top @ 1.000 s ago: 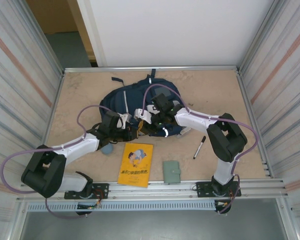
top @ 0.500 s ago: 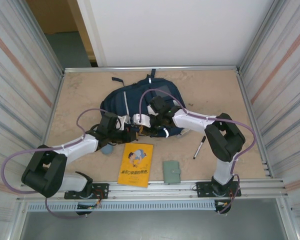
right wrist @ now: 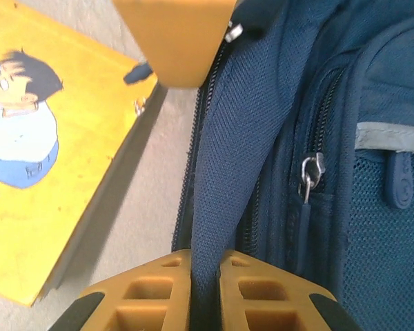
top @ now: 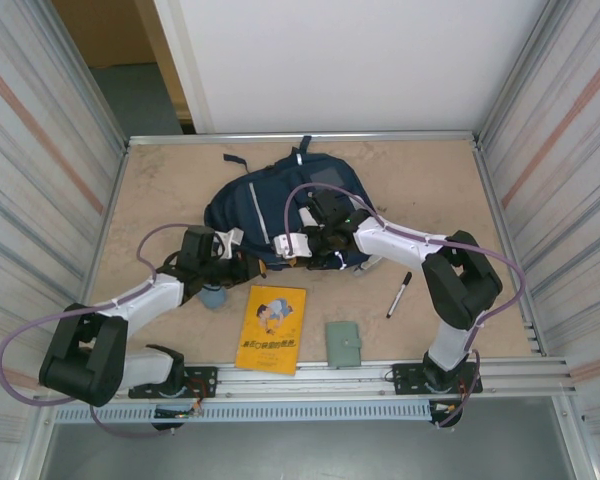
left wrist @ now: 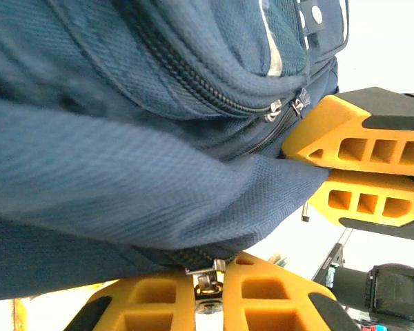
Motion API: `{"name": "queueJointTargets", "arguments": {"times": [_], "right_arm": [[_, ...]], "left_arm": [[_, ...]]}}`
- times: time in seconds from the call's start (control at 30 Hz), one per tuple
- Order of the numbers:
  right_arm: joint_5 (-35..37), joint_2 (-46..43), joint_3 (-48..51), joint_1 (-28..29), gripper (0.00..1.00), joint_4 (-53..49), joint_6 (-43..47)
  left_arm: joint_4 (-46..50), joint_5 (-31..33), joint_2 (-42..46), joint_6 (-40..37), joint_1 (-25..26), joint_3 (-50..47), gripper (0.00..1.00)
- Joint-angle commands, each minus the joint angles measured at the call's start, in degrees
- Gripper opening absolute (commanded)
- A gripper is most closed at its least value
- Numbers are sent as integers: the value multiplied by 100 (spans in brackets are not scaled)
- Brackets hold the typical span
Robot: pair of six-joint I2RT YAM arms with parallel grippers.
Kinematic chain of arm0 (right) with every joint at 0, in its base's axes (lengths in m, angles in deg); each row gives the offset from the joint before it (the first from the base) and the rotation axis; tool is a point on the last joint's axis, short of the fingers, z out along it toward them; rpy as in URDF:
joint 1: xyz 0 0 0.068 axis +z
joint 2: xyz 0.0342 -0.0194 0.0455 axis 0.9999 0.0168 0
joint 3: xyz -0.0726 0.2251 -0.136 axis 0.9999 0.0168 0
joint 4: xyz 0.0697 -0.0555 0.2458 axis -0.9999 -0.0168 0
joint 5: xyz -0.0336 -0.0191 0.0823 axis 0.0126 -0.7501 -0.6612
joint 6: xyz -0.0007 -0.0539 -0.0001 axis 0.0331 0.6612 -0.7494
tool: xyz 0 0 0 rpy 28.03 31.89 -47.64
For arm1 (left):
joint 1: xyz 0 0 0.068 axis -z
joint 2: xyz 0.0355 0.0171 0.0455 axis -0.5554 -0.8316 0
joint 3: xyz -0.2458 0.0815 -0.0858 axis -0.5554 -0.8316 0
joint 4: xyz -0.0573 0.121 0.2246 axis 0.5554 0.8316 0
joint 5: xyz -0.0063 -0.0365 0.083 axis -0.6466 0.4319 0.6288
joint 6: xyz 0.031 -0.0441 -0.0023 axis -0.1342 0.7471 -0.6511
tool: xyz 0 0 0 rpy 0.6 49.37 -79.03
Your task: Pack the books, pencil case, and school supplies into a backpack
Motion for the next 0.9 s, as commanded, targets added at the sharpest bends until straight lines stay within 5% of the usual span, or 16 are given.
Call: {"name": "queueJointTargets", "arguments": {"times": [0.0,0.33,0.47,0.53,0.67,0.87], "right_arm": [[803,-205,78,-321,0,-609,315],[933,-284,108,-678,0,-776,477],[751,-171,29,-812,0,-775,326],[614,-148,-95,-830,19,-807,38],[-186,-319,-20,-917,26,-758,-716],[-799,-1265,1299,-358,47,1011,-1344]], "left_arm": [[367,280,146,182,-339,-34,0],[234,158,460,810,-907,-161,0],[-647,439,513,1591,-663,-579,0],[-677,299,434,1667,-560,-497,0],[-445,329,510,1604,-164,-230,0],[-21,391,410,1394,568,367,0]]}}
